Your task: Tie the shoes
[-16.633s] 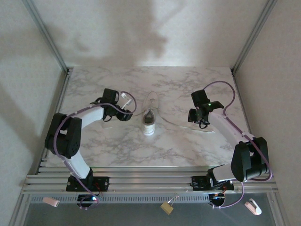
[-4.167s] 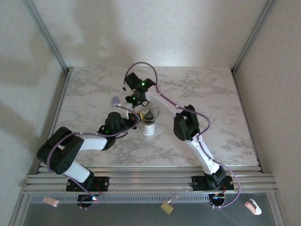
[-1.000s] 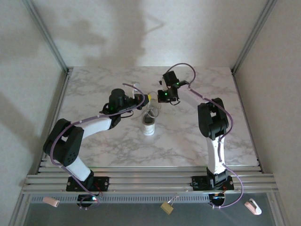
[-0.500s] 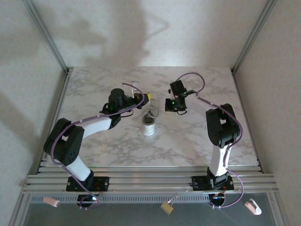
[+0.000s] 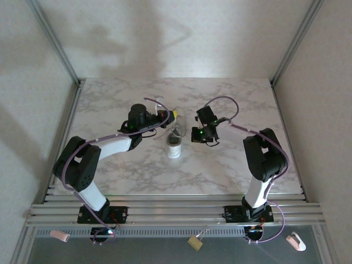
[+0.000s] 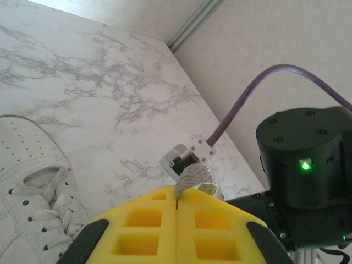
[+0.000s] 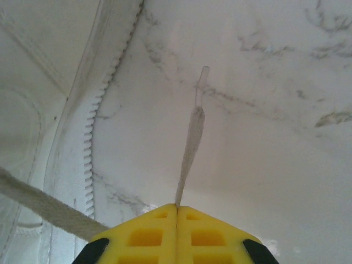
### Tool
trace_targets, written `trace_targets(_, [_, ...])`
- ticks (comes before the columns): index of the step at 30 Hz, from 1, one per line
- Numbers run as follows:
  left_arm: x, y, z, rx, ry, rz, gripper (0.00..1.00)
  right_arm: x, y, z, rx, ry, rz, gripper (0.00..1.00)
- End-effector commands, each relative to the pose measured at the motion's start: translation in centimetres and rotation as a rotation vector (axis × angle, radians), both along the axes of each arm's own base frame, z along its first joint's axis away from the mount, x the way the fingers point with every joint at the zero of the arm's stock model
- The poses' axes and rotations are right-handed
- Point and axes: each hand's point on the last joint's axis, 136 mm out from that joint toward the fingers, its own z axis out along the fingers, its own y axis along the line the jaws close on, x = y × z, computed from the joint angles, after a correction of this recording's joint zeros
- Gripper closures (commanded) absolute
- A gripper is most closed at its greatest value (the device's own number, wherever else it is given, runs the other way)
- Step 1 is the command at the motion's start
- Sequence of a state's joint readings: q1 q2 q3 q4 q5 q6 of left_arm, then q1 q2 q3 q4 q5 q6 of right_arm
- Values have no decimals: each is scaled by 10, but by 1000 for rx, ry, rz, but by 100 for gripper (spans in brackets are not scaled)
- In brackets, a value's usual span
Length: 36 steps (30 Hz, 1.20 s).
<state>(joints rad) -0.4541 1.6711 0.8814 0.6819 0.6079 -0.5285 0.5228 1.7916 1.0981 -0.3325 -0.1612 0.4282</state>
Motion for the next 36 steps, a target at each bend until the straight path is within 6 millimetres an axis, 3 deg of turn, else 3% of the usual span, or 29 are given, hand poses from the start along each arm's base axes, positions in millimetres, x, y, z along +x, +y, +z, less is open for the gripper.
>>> trace_targets(1, [5,0,9,-30,-25,-9,100,-15,2,0,17,18,-4,100])
trace_targets(11, [8,0,9,-26,-22,-11,100,-49,-2,-13,18,61,11,100])
trace_targets(19, [10,-3,3,-28,-5,-20,100,-53,-2,-10,3,42,18,99])
trace_targets(23, [9,-3,-1,-8,3,-20,100,-35,-24,16,-89,-83,-61,69])
trace_targets(26, [7,-4,-6,28,11,-19,100,-23,-34,42,-110,-181,-110,61])
trace_targets(28, [5,-5,-11,68,19,-15,100,-18,-27,61,-62,-240,-94,62])
trace_targets(32, [10,1,-21,131,39,38,100,-22,19,101,182,-335,84,81])
trace_targets(36, [19,11,-22,168,53,108,100,-26,51,119,316,-321,209,89])
